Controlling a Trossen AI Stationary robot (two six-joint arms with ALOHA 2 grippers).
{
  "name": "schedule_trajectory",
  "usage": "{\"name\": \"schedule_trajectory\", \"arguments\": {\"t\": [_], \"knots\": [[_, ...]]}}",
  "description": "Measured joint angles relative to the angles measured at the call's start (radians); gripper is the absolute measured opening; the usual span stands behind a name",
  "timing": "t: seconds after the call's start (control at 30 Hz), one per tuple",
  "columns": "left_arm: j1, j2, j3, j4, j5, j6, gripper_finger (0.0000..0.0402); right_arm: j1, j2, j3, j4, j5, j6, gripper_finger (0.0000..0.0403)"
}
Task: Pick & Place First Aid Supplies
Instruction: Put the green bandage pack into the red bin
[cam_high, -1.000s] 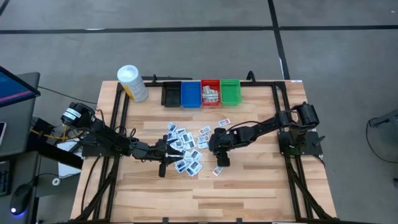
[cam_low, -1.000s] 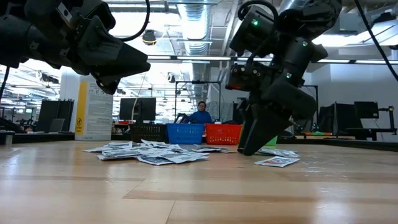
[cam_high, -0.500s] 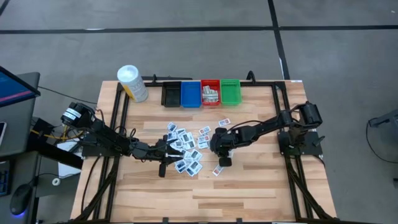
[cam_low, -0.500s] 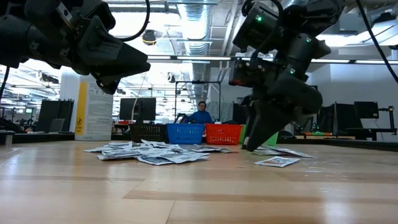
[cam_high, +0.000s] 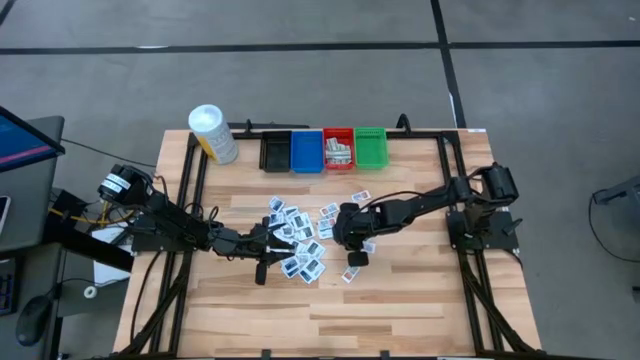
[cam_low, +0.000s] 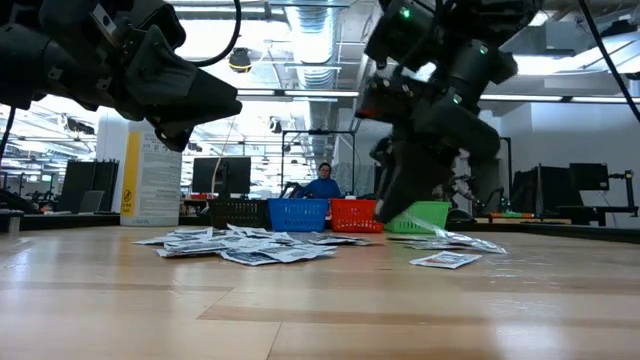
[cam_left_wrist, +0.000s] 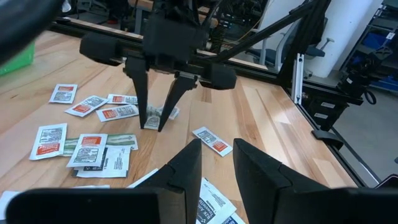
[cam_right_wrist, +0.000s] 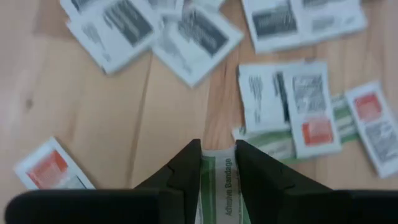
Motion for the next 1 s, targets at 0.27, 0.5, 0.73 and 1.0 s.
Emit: {"name": "schedule_trajectory", "arguments": {"t": [0.27,0.5,0.73,1.0], "knots": [[0.0,0.0,0.0,0.0,0.0,0.0,0.0093,-0.002,-0.001,0.102,-0.051,0.0,-0.067,0.0092],[0.0,0.0,0.0,0.0,0.0,0.0,0.0093,-0.037,-0.002,0.147,-0.037,0.008,-0.173,0.0092],[0.0,0.0,0.0,0.0,0.0,0.0,0.0093,-0.122,-0.002,0.149,0.0,0.008,-0.184,0.0092],[0.0,0.0,0.0,0.0,0.0,0.0,0.0093,-0.248,-0.002,0.149,0.122,0.018,-0.231,0.0092]]}}
